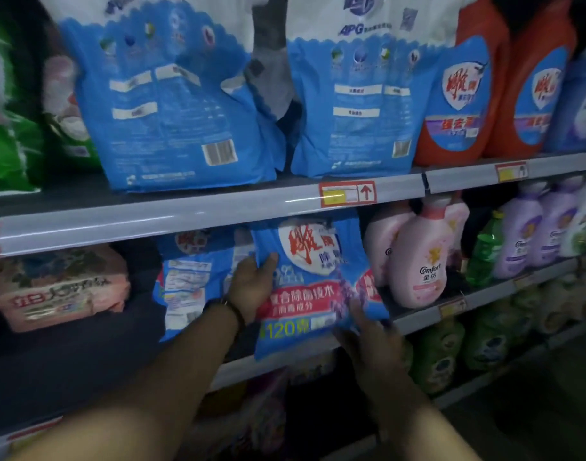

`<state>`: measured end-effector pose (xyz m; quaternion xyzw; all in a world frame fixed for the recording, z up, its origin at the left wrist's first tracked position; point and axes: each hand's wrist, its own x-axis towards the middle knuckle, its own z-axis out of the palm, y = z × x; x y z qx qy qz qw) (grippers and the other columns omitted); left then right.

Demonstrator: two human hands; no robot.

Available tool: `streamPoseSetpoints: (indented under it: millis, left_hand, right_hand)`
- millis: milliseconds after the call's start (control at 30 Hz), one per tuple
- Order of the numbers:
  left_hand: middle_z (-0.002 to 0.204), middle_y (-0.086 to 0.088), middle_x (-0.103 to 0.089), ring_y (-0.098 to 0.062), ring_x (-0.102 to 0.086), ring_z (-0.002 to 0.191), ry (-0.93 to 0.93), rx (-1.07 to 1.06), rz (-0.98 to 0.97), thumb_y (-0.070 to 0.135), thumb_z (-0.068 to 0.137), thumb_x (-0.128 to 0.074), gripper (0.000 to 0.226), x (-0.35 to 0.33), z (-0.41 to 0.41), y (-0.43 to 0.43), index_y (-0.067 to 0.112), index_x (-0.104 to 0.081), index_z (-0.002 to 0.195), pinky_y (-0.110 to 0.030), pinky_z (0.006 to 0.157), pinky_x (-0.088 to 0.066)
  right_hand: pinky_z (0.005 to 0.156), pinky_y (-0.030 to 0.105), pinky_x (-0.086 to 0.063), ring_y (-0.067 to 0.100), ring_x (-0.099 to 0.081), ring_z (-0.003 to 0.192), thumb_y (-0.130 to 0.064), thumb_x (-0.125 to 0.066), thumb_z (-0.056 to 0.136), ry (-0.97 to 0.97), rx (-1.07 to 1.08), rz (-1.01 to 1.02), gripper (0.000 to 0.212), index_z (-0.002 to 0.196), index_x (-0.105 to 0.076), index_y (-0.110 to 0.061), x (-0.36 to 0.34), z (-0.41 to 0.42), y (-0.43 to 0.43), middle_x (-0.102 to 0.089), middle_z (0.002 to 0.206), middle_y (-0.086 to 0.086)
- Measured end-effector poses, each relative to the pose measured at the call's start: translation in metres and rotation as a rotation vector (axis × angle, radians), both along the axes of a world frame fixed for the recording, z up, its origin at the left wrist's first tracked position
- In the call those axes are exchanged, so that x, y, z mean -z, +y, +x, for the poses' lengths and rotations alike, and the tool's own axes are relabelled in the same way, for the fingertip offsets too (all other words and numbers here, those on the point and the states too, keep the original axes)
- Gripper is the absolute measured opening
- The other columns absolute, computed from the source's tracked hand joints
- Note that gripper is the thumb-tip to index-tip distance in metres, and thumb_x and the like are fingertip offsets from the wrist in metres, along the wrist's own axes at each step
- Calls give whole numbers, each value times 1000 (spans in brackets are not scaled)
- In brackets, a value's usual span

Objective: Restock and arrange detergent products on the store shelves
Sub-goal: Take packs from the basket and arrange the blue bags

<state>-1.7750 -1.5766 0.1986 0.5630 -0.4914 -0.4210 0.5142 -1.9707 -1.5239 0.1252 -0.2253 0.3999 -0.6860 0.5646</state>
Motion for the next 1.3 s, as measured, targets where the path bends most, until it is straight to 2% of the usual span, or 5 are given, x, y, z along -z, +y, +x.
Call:
streamPoseSetpoints:
  millis: [167, 367, 533, 733, 1300]
  left_hand:
    - [132, -20, -56, -40, -56, 121, -418, -476, -216, 22, 90, -75, 52, 32, -34, -26, 6, -49, 132, -48, 98, -48]
    - [148, -4, -36, -31, -39, 133, -1012, 146, -205, 26, 85, -68, 61, 117, -48, 19, 22, -46, 143, -46, 111, -45]
    - [159, 0, -36, -24, -41, 145, -839, 333, -165, 13, 92, -68, 68, 105, -32, 25, 19, -43, 155, -34, 120, -37]
    - [123, 11, -64, -6, -64, 112, -702, 245, -206, 26, 91, -73, 42, 108, 14, 85, 38, -58, 128, -33, 99, -53]
    - [101, 1, -71, -9, -66, 88, -737, 205, 378, 11, 99, -66, 17, 235, 194, 328, 18, -72, 113, -17, 76, -45]
  right_hand:
    - [103, 39, -52, 34, -63, 124, -26, -80, 90, 1129, -86, 3, 47, 131, -63, -12, 10, -3, -54, -65, 132, 11]
    - [118, 52, -38, 41, -21, 156, -36, -73, 89, 1630, -325, 19, 101, 165, -6, -26, 53, -1, -61, 11, 172, 16]
    - [121, 51, -34, 40, -17, 158, -31, -67, 96, 1678, -377, 23, 102, 165, 9, -29, 50, -3, -45, 18, 172, 13]
    - [97, 45, -53, 40, -64, 115, -28, -60, 81, 1477, -197, -21, 55, 131, -60, -6, 50, 31, 12, -68, 120, 20]
    - [100, 33, -48, 32, -60, 126, -25, -58, 103, 1437, -1010, 301, 32, 126, -70, -6, 171, 156, 201, -66, 135, 14]
